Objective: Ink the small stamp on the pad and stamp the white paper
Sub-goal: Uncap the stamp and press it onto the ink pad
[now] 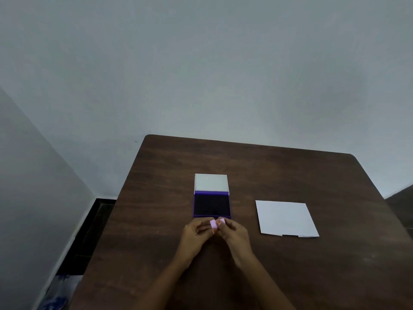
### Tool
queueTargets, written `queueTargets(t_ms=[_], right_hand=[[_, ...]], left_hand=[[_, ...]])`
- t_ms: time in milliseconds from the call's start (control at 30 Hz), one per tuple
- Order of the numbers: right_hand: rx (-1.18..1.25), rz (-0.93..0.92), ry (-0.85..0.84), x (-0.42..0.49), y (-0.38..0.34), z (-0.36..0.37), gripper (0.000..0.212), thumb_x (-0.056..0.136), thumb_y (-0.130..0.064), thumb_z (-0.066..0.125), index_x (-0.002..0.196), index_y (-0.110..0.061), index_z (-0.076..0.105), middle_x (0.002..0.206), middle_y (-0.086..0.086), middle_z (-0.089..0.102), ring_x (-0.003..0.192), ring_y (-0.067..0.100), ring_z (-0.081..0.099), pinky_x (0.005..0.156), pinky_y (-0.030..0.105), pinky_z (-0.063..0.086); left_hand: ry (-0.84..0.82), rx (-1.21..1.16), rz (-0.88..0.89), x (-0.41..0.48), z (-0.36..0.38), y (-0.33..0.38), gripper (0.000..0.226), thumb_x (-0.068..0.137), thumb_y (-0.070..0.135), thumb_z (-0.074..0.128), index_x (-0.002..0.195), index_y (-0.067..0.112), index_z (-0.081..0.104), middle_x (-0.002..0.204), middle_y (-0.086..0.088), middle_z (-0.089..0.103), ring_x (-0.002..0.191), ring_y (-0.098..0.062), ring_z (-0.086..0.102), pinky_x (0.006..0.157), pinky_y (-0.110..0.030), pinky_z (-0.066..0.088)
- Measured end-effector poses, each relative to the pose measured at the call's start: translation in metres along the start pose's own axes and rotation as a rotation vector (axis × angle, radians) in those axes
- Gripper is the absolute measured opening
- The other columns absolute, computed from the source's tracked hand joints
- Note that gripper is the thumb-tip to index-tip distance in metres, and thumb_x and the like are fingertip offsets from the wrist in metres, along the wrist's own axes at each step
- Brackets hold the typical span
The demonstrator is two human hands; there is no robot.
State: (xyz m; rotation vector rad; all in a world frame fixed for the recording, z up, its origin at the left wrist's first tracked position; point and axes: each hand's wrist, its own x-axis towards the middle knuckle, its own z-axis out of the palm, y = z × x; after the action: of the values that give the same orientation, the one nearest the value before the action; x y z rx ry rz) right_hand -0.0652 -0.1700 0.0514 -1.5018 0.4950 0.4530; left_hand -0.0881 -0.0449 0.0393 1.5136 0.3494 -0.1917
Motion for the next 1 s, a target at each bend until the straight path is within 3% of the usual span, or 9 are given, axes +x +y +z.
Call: queueTargets(t_ms=[133,267,333,433,533,633,733,900,1000], right_hand=[[0.122,0.059,-0.062,0.003,-0.001,-0.005,0.019,0.082,-0.017,0.063,0.100,-0.010,0.065,0.101,0.010,0.069,0.095,0.022,0.065,0.082,0.033,0.054],[0.202,0.073,-0.084,0.009,0.000,-0.012,0.021,0.083,-0.015,0.060,0.102,-0.010,0.064,0.104,0.010,0.066,0.100,0.023,0.062,0.088,0.035,0.051],[0.415,0.121,-0.084,0.012,-0.003,-0.017,0.016,0.085,-0.007,0.056,0.099,-0.008,0.064,0.103,0.011,0.064,0.098,0.022,0.061,0.078,0.030,0.054],[0.748,0.250,-0.120,0.014,-0.012,-0.026,0.022,0.082,0.001,0.056,0.103,-0.001,0.061,0.100,0.016,0.065,0.093,0.023,0.062,0.056,0.027,0.059],[0.918,0.311,-0.182,0.011,-0.020,-0.031,0.029,0.069,0.003,0.062,0.098,0.001,0.060,0.101,0.019,0.064,0.093,0.025,0.062,0.054,0.028,0.060],[0.975,0.309,-0.219,0.009,-0.026,-0.033,0.030,0.068,0.002,0.060,0.098,0.002,0.059,0.101,0.020,0.063,0.092,0.025,0.061,0.054,0.029,0.060],[0.993,0.322,-0.228,0.010,-0.028,-0.034,0.032,0.068,0.001,0.059,0.101,0.002,0.058,0.090,0.022,0.069,0.088,0.025,0.061,0.052,0.029,0.059],[1.009,0.327,-0.230,0.015,-0.029,-0.034,0.029,0.069,0.000,0.060,0.098,0.001,0.059,0.078,0.022,0.074,0.079,0.025,0.067,0.051,0.028,0.059],[0.994,0.295,-0.209,0.019,-0.031,-0.032,0.025,0.067,-0.001,0.060,0.092,-0.001,0.061,0.077,0.020,0.074,0.082,0.025,0.067,0.051,0.028,0.059]], left_hand=[[-0.016,0.025,-0.005,0.003,-0.001,0.001,0.021,0.077,0.017,0.072,0.096,0.027,0.069,0.096,0.004,0.073,0.092,-0.007,0.067,0.078,-0.019,0.052],[0.040,-0.005,-0.025,0.006,-0.002,0.002,0.018,0.077,0.015,0.072,0.085,0.031,0.072,0.084,0.011,0.075,0.084,-0.002,0.068,0.064,-0.012,0.051],[0.086,0.041,-0.028,0.008,-0.003,0.002,0.021,0.078,0.012,0.072,0.084,0.031,0.070,0.086,0.011,0.073,0.080,-0.001,0.067,0.062,-0.010,0.048],[0.061,0.369,0.052,0.012,-0.003,-0.002,0.024,0.080,0.010,0.069,0.100,0.024,0.065,0.102,0.008,0.062,0.085,0.002,0.058,0.064,-0.007,0.045],[-0.071,0.715,0.166,0.015,0.003,-0.008,0.032,0.084,0.016,0.065,0.115,0.018,0.059,0.115,0.005,0.053,0.097,-0.001,0.052,0.077,-0.009,0.043],[-0.128,0.873,0.238,0.014,0.011,-0.014,0.034,0.087,0.020,0.061,0.121,0.017,0.057,0.122,-0.001,0.051,0.104,-0.008,0.049,0.089,-0.016,0.040],[-0.114,0.926,0.283,0.014,0.016,-0.019,0.036,0.088,0.021,0.060,0.123,0.016,0.054,0.125,-0.002,0.049,0.108,-0.008,0.047,0.086,-0.011,0.033],[-0.116,0.918,0.257,0.017,0.017,-0.022,0.050,0.086,0.029,0.062,0.131,0.018,0.044,0.132,-0.001,0.043,0.117,-0.010,0.042,0.091,-0.014,0.029],[-0.044,0.845,0.279,0.016,0.010,-0.024,0.045,0.087,0.035,0.059,0.128,0.020,0.046,0.128,0.000,0.048,0.111,-0.005,0.044,0.091,-0.017,0.035]])
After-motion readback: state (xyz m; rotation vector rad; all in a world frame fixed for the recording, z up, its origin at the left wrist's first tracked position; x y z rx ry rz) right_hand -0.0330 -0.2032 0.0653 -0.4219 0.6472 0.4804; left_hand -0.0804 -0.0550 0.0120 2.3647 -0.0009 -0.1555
